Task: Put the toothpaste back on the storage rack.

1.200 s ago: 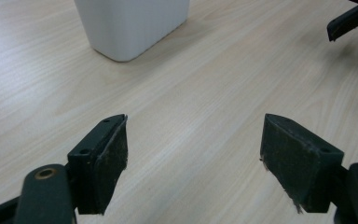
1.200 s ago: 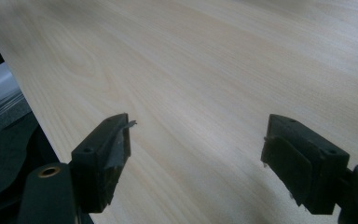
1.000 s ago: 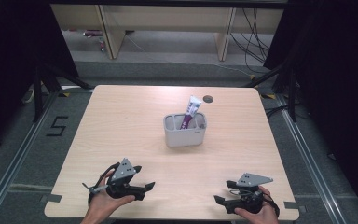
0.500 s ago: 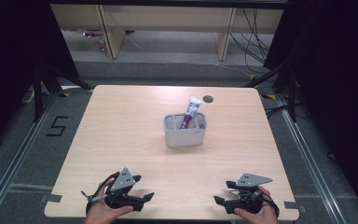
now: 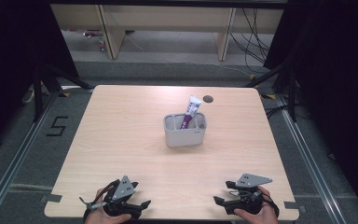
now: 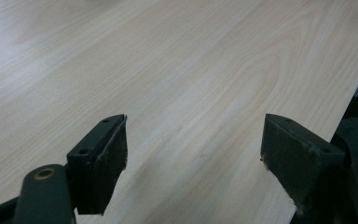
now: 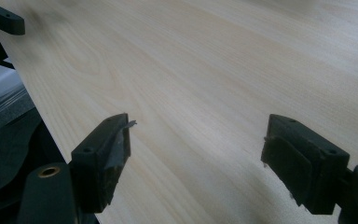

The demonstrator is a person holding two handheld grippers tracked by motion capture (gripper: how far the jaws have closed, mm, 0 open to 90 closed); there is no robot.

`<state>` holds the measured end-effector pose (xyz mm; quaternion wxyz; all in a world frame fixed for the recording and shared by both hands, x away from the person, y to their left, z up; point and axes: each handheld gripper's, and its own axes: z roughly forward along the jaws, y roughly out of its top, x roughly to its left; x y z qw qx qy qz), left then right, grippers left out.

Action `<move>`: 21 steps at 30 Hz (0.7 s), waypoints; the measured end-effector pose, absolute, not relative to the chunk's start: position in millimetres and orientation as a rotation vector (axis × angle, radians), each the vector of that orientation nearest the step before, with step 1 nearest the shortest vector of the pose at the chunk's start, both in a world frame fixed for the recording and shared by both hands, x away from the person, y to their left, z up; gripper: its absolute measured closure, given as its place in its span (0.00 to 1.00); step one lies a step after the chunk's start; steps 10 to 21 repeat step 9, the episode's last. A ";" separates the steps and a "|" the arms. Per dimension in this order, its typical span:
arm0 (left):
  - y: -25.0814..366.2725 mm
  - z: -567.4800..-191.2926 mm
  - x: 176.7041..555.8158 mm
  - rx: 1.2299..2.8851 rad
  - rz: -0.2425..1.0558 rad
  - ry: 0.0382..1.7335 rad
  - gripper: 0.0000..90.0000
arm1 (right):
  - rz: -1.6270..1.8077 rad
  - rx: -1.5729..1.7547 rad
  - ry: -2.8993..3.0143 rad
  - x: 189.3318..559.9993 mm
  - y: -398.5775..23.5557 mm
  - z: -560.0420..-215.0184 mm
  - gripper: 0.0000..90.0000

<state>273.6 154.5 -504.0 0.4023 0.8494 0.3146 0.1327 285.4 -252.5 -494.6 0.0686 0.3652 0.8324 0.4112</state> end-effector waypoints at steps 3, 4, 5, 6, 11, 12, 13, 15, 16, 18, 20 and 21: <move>154.4 -502.6 273.3 2.141 0.330 0.795 0.25 | 1.235 1.101 2.512 285.2 -252.0 -494.9 0.26; 154.5 -502.8 273.4 2.142 0.330 0.795 0.25 | 1.223 1.089 2.499 285.1 -252.5 -494.5 0.26; 154.1 -503.5 273.4 2.136 0.329 0.800 0.25 | 1.222 1.090 2.498 284.8 -252.4 -494.3 0.26; 155.1 -503.5 273.9 2.152 0.335 0.795 0.25 | 1.224 1.085 2.498 285.0 -252.4 -494.4 0.26; 154.0 -504.3 273.7 2.140 0.328 0.801 0.24 | 1.236 1.095 2.515 285.3 -251.6 -495.0 0.26; 154.0 -504.3 273.7 2.140 0.328 0.801 0.24 | 1.236 1.095 2.515 285.3 -251.6 -495.0 0.26; 154.0 -504.3 273.7 2.140 0.328 0.801 0.24 | 1.236 1.095 2.515 285.3 -251.6 -495.0 0.26; 154.0 -504.3 273.7 2.140 0.328 0.801 0.24 | 1.236 1.095 2.515 285.3 -251.6 -495.0 0.26; 154.0 -504.3 273.7 2.140 0.328 0.801 0.24 | 1.236 1.095 2.515 285.3 -251.6 -495.0 0.26; 154.0 -504.3 273.7 2.140 0.328 0.801 0.24 | 1.236 1.095 2.515 285.3 -251.6 -495.0 0.26; 154.0 -504.3 273.7 2.140 0.328 0.801 0.24 | 1.236 1.095 2.515 285.3 -251.6 -495.0 0.26; 154.0 -504.3 273.7 2.140 0.328 0.801 0.24 | 1.236 1.095 2.515 285.3 -251.6 -495.0 0.26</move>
